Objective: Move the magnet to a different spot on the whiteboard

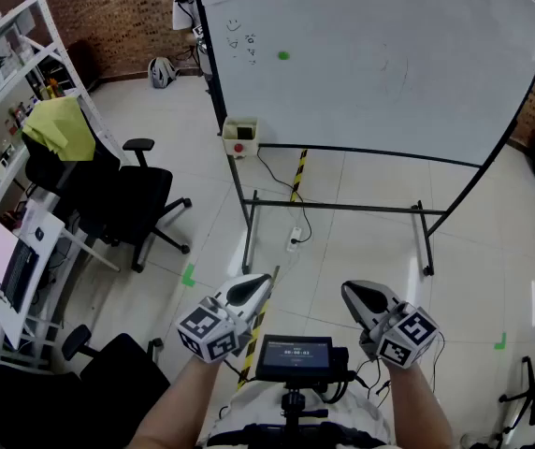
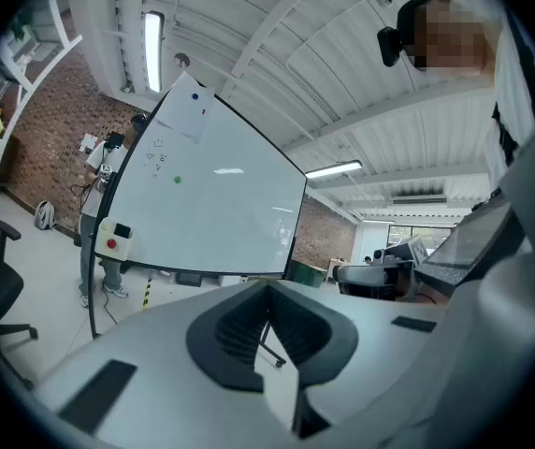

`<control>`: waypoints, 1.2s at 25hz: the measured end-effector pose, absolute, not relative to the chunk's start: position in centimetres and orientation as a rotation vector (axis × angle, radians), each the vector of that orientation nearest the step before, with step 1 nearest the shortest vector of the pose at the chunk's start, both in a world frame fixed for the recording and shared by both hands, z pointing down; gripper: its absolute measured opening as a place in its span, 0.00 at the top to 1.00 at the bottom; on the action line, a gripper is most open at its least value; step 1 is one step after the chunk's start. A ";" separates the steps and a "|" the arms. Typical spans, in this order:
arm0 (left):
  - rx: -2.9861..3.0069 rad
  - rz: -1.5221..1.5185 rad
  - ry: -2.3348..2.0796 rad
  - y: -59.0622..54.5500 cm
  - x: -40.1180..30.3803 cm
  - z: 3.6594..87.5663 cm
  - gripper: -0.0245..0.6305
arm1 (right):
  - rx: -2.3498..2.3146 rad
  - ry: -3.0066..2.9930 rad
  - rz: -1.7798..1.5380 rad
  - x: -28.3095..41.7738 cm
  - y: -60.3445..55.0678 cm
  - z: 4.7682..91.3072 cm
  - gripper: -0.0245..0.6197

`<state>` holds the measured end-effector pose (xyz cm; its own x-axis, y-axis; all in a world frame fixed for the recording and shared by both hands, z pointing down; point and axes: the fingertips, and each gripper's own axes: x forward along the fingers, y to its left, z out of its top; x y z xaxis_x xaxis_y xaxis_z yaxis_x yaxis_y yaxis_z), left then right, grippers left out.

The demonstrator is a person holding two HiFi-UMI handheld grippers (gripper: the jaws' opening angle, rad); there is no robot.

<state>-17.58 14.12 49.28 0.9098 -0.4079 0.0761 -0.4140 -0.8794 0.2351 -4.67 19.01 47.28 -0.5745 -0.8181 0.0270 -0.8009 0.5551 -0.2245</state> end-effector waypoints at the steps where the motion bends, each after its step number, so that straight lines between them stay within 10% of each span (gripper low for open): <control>1: 2.809 0.048 -0.619 14.7 -18.3 49.7 0.93 | -1.410 2.699 -0.355 -5.3 19.6 47.7 0.94; 30: 2.708 0.174 -0.880 4.9 -18.3 51.2 0.93 | -1.202 2.775 -0.485 -3.9 7.0 48.8 0.94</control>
<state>-18.31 4.90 51.15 0.8063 -0.5563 0.2010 -0.5910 -0.7720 0.2337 -3.94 7.01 48.84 -0.6894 -0.7225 0.0525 -0.6976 0.6425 -0.3172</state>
